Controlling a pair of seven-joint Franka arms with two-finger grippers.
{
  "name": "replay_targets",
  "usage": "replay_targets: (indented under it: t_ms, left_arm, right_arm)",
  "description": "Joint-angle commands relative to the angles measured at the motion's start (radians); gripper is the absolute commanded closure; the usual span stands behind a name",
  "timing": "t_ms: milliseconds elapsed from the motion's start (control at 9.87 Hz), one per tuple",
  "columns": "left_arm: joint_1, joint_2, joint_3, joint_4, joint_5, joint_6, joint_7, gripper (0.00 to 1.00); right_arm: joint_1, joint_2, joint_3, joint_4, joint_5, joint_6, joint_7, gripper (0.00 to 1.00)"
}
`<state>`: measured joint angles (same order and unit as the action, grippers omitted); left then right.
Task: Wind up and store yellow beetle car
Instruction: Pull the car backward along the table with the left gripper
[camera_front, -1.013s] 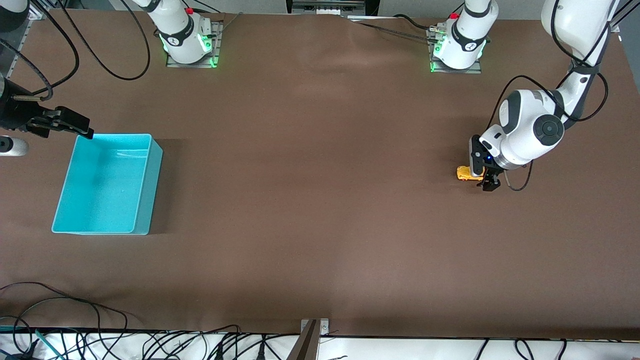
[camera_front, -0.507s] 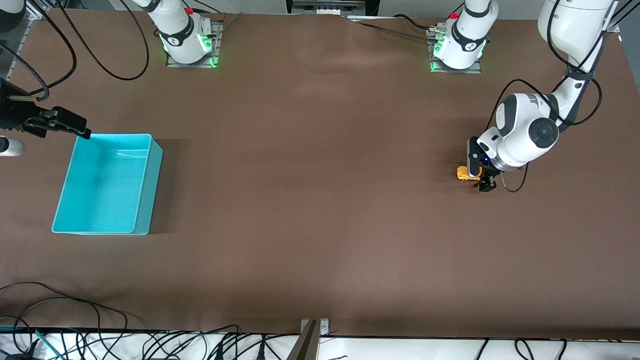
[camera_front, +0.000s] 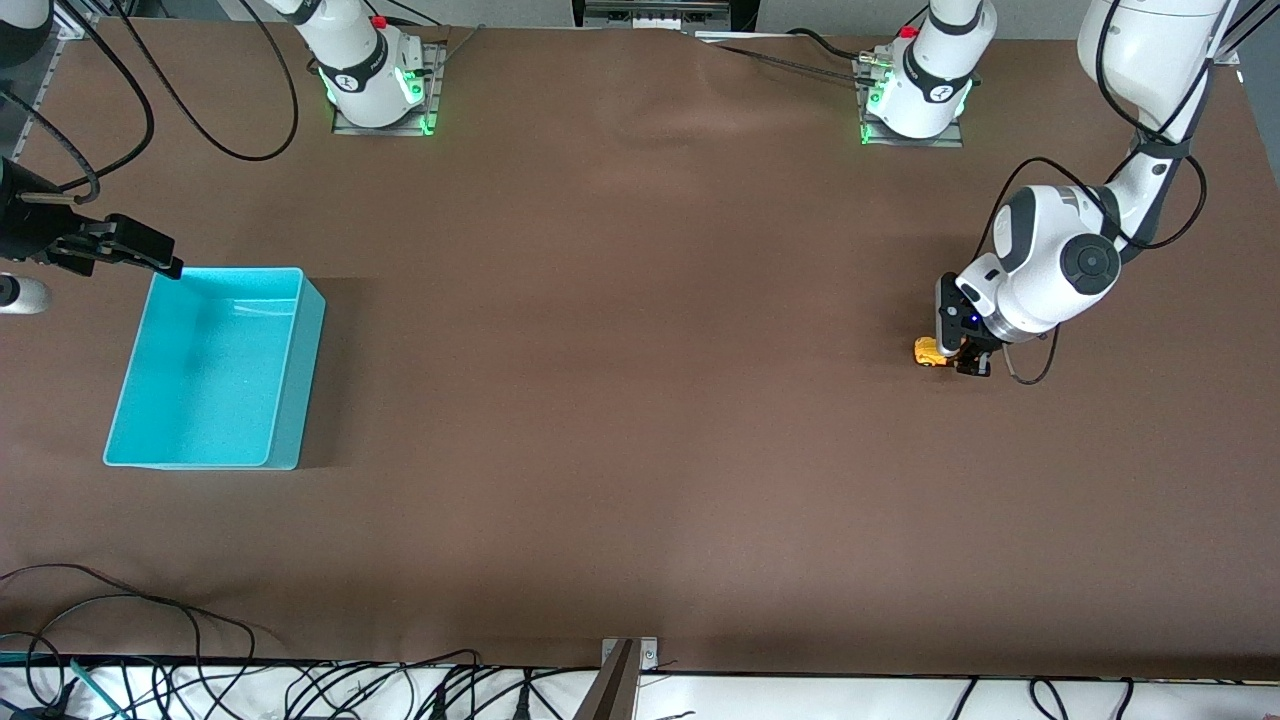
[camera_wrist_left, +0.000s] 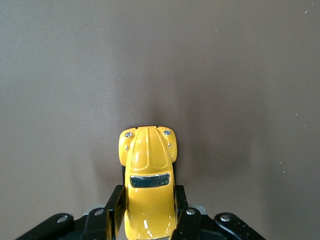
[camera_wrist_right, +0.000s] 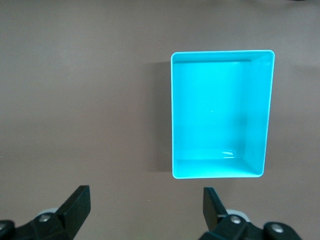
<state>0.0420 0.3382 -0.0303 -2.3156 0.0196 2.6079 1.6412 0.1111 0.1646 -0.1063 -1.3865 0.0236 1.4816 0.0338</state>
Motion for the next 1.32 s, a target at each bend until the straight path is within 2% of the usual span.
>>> replay_targets:
  t_ms: [0, 709, 912, 1216]
  left_arm:
    - [0.001, 0.004, -0.002, 0.002, -0.012, 0.006, 0.031, 1.00]
    - [0.074, 0.093, 0.021, 0.013, -0.013, 0.011, 0.041, 1.00]
    - [0.094, 0.123, 0.068, 0.050, -0.027, 0.011, 0.158, 1.00]
    - [0.150, 0.130, 0.084, 0.073, -0.026, 0.011, 0.250, 1.00]
  right_arm:
    - [-0.004, -0.004, -0.003, 0.001, 0.019, -0.011, -0.012, 0.00]
    - [-0.004, 0.000, -0.003, 0.003, 0.019, -0.007, -0.012, 0.00]
    - [-0.004, 0.001, -0.003, 0.003, 0.019, -0.007, -0.012, 0.00]
    - [-0.004, 0.001, -0.003, 0.003, 0.019, -0.006, -0.012, 0.00]
